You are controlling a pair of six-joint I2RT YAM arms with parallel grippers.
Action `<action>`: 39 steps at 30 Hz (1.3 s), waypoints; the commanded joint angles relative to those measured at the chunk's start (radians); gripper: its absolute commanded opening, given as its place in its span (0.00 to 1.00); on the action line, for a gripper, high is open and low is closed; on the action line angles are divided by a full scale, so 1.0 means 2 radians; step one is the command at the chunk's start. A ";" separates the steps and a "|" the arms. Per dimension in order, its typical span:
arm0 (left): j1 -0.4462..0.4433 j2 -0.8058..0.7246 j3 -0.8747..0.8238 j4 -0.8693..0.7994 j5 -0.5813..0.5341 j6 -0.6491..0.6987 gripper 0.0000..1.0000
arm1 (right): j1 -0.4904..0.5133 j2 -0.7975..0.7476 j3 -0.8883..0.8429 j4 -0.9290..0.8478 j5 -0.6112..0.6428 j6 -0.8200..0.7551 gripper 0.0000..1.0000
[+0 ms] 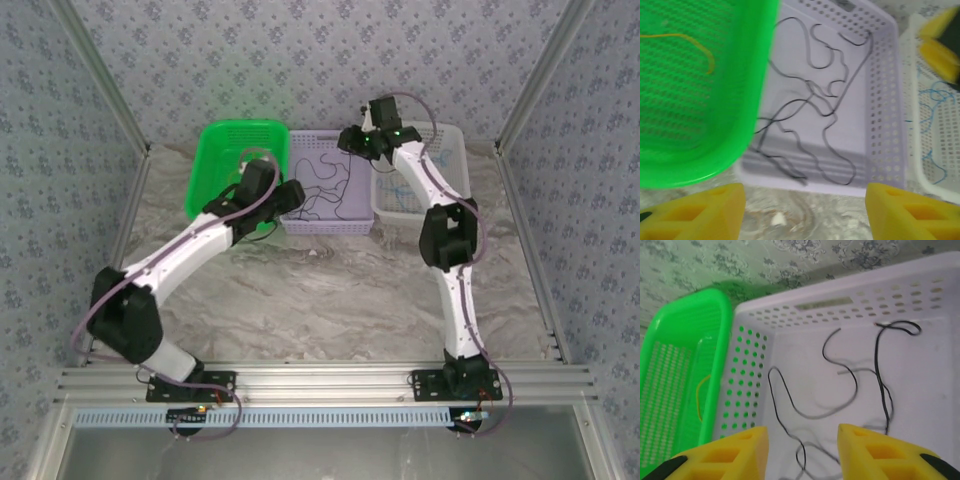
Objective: Untangle the cables
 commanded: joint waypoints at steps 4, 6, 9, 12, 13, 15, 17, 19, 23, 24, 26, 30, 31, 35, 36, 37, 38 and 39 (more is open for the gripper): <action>0.034 -0.152 -0.098 -0.009 -0.021 0.019 0.65 | 0.012 -0.258 -0.241 0.134 0.092 -0.051 0.44; 0.062 -0.220 -0.142 -0.014 0.000 0.032 0.75 | 0.021 -0.340 -0.314 0.124 0.125 -0.069 0.46; 0.143 -0.314 -0.205 -0.040 0.060 0.028 0.99 | 0.040 -0.456 -0.399 0.088 0.171 -0.082 0.97; 0.207 -0.383 -0.231 -0.096 0.090 0.043 0.99 | 0.047 -0.555 -0.461 0.037 0.187 -0.079 0.99; 0.213 -0.398 -0.236 -0.110 0.091 0.050 0.99 | 0.050 -0.585 -0.492 0.028 0.197 -0.076 0.99; 0.217 -0.418 -0.245 -0.133 0.087 0.066 0.99 | 0.072 -0.647 -0.542 0.007 0.263 -0.061 0.99; 0.217 -0.416 -0.244 -0.158 0.070 0.068 0.99 | 0.107 -0.696 -0.588 0.016 0.327 -0.069 0.99; 0.217 -0.405 -0.238 -0.183 0.025 0.055 0.99 | 0.140 -0.735 -0.611 0.006 0.419 -0.065 0.99; 0.217 -0.396 -0.249 -0.185 -0.125 0.022 0.99 | 0.124 -0.750 -0.641 -0.015 0.517 -0.058 0.99; 0.217 -0.404 -0.265 -0.158 -0.141 0.049 0.99 | 0.102 -0.754 -0.653 0.006 0.493 -0.089 0.99; 0.217 -0.423 -0.307 -0.070 -0.147 0.120 0.99 | 0.050 -0.762 -0.686 0.042 0.438 -0.124 0.99; 0.216 -0.439 -0.411 0.129 -0.178 0.258 0.99 | -0.036 -0.768 -0.805 0.193 0.368 -0.201 0.99; 0.216 -0.428 -0.432 0.176 -0.178 0.283 0.99 | -0.052 -0.764 -0.827 0.223 0.359 -0.204 0.99; 0.217 -0.308 -0.468 0.351 -0.158 0.324 0.99 | -0.116 -0.724 -0.894 0.333 0.314 -0.191 0.99; 0.217 -0.266 -0.460 0.376 -0.150 0.330 0.99 | -0.125 -0.704 -0.905 0.361 0.314 -0.189 0.99; 0.217 -0.224 -0.452 0.396 -0.142 0.343 0.99 | -0.133 -0.687 -0.911 0.382 0.311 -0.187 0.99; 0.217 -0.179 -0.444 0.426 -0.135 0.355 0.99 | -0.140 -0.667 -0.917 0.404 0.305 -0.185 0.99; 0.217 -0.141 -0.441 0.461 -0.131 0.370 0.99 | -0.144 -0.646 -0.922 0.431 0.301 -0.180 0.99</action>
